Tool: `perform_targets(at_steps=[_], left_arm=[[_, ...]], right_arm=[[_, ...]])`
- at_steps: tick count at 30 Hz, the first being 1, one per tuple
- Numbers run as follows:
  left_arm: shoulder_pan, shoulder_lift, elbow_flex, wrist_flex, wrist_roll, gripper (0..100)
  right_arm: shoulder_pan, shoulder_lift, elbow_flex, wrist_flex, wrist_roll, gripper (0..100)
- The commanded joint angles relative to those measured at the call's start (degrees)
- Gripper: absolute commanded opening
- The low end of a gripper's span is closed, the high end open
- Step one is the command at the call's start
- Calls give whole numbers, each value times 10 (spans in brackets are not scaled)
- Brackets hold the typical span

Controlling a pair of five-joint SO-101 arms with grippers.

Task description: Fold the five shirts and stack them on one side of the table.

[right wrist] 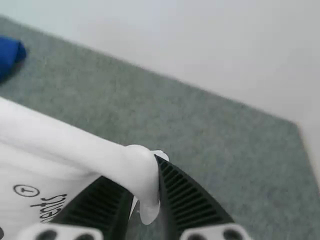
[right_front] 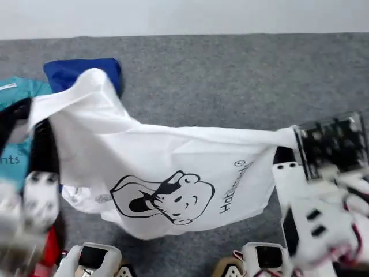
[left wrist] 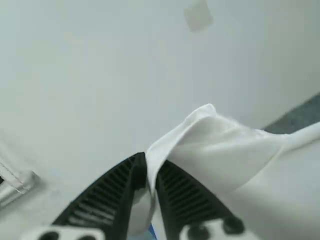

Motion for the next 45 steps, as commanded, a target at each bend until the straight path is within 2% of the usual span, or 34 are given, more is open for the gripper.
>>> perform_targets(at_steps=[1, 5, 8, 12, 18, 22, 27, 37, 45], left_arm=[[6, -1, 101, -7, 10, 4], [6, -1, 217, -98, 57, 4], [7, -1, 301, -206, 76, 4], [7, 0, 428, -354, 75, 4], [7, 1, 609, -523, 73, 4], [4, 47, 663, -622, 72, 4], [3, 173, 590, -665, 75, 4], [5, 465, 307, -661, 75, 4], [5, 650, 95, -644, 72, 4]], right_arm=[[3, 0, 76, 0, 1, 9], [6, -4, 180, -77, 1, 9], [6, -1, 249, -153, 1, 9], [6, 0, 347, -267, 2, 9], [7, 8, 471, -421, 4, 9], [15, 64, 486, -495, 3, 9], [42, 167, 435, -575, 2, 9], [42, 408, 200, -581, 1, 9], [44, 575, 25, -577, 1, 9]])
